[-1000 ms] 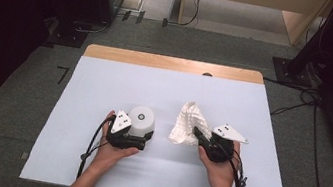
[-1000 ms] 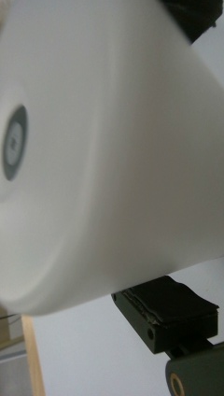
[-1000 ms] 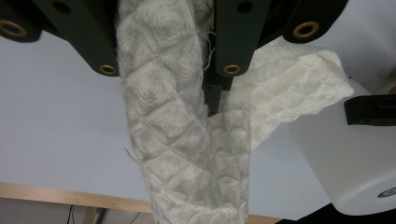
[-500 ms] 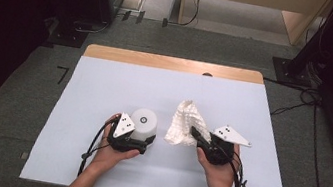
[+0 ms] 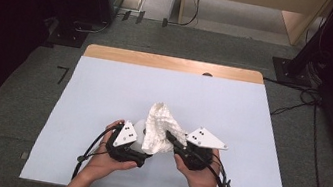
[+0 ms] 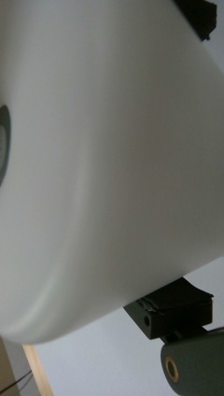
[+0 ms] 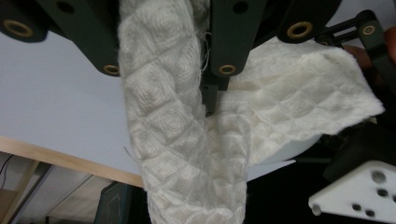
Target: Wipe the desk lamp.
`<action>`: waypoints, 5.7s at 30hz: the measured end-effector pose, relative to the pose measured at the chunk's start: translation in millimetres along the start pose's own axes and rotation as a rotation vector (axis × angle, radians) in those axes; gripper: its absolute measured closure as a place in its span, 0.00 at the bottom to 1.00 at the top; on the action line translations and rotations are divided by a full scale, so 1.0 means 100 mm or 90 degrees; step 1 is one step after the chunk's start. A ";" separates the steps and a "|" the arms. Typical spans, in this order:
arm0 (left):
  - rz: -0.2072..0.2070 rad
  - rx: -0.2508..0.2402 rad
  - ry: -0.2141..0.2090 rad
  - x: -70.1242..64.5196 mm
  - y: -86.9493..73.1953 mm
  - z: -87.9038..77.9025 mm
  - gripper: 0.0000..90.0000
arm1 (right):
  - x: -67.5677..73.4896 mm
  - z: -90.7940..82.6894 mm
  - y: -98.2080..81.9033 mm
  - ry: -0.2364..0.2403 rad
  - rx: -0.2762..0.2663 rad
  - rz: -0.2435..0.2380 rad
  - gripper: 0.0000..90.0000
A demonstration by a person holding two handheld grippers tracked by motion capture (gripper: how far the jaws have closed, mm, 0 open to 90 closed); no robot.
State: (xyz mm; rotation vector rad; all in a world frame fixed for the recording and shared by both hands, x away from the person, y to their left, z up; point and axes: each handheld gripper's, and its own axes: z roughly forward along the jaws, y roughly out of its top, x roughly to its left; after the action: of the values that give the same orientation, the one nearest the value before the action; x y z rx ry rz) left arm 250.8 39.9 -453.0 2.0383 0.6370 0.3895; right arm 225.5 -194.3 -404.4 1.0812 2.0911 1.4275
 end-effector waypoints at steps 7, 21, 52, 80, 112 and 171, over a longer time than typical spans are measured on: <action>-0.006 0.005 -0.008 0.02 -0.01 -0.03 0.09 | 0.05 0.03 0.00 0.006 -0.011 -0.002 0.84; 0.028 0.016 -0.006 -0.08 0.02 -0.01 0.09 | 0.02 0.06 -0.02 0.021 -0.001 0.005 0.86; 0.110 0.039 -0.042 -0.19 0.01 0.11 0.09 | -0.06 0.11 -0.04 0.048 0.020 0.021 0.86; 0.011 0.045 -0.072 0.00 0.00 0.08 0.09 | -0.19 0.12 -0.15 0.059 0.029 0.052 0.88; -0.035 -0.064 0.082 0.07 -0.16 0.16 0.09 | -0.66 0.02 -0.32 -0.221 0.081 -0.009 0.86; -0.033 -0.113 0.034 0.05 -0.17 0.01 0.10 | -0.12 0.37 -0.42 0.088 0.063 0.071 0.89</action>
State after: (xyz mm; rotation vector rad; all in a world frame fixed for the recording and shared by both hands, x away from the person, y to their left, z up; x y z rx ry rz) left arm 250.4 49.1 -468.2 1.8441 0.6630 0.4546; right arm 241.7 -188.8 -458.9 1.1842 2.2499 1.5032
